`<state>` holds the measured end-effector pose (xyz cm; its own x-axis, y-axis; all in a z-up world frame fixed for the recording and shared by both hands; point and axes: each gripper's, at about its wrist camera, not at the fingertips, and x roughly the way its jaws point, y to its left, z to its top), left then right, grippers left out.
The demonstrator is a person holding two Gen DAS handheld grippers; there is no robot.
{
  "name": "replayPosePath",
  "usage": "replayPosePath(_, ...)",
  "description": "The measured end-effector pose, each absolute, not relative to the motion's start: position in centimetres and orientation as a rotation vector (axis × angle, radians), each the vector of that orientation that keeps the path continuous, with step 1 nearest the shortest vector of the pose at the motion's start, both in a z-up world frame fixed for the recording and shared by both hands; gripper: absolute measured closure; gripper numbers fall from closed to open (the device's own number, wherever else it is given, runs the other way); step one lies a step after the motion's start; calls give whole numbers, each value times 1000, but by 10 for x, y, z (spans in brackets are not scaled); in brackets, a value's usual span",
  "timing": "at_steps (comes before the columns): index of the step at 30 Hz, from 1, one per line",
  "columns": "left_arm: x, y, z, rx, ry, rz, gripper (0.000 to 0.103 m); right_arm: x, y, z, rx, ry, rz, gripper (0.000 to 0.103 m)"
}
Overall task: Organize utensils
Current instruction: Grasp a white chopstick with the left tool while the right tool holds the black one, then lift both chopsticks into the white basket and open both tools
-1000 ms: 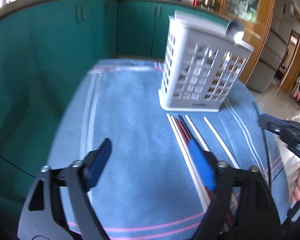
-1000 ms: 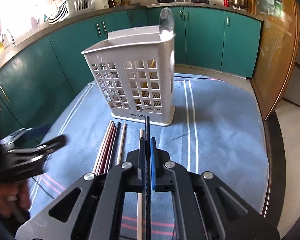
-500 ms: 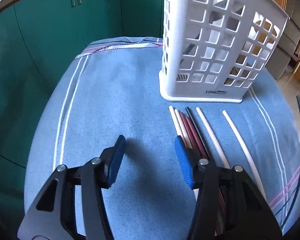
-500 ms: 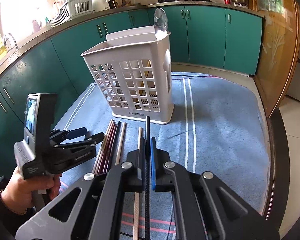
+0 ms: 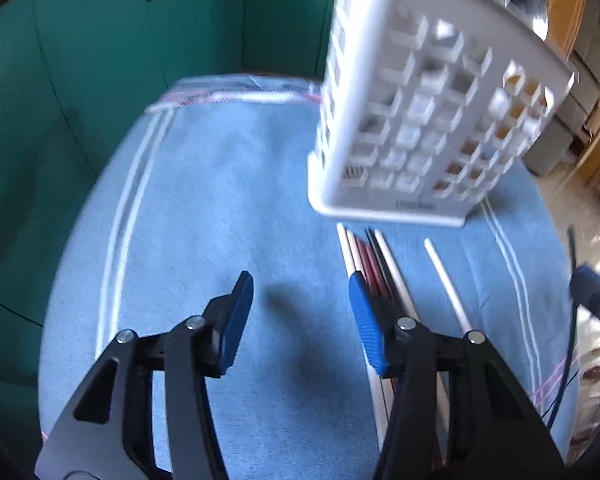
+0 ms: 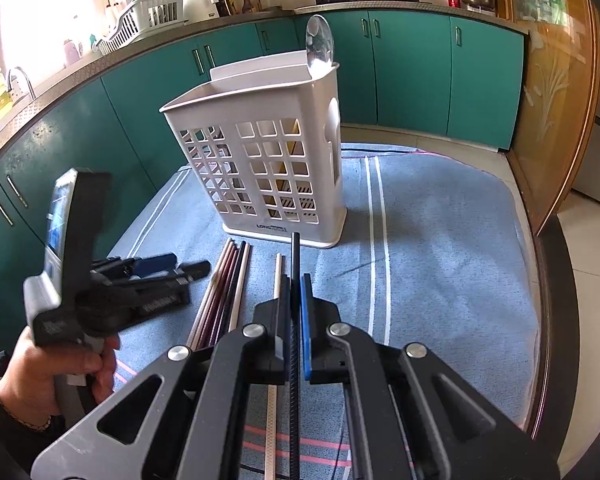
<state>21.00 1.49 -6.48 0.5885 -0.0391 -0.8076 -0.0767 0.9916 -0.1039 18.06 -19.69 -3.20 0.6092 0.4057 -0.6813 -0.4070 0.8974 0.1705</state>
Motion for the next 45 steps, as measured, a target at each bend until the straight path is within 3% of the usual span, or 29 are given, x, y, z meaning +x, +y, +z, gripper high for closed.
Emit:
replayPosePath(18,215,-3,-84,-14,957,38,52,180,-196,-34,-9,794,470,98)
replayPosePath(19,214,-3,-84,-9,951,37,64,180,-196,-34,-9,793,470,98)
replayPosePath(20,213,-3,-83,-12,936,34,90,180,-196,-34,-8,792,469,98)
replayPosePath(23,211,-3,-83,1,917,21,98,179,-198,-32,4,781,465,98)
replayPosePath(38,110,23,23,-78,621,-104,99,132,-215,16,55,663,519,98)
replayPosePath(45,78,22,42,-63,587,-133,99,100,-213,41,39,599,522,98)
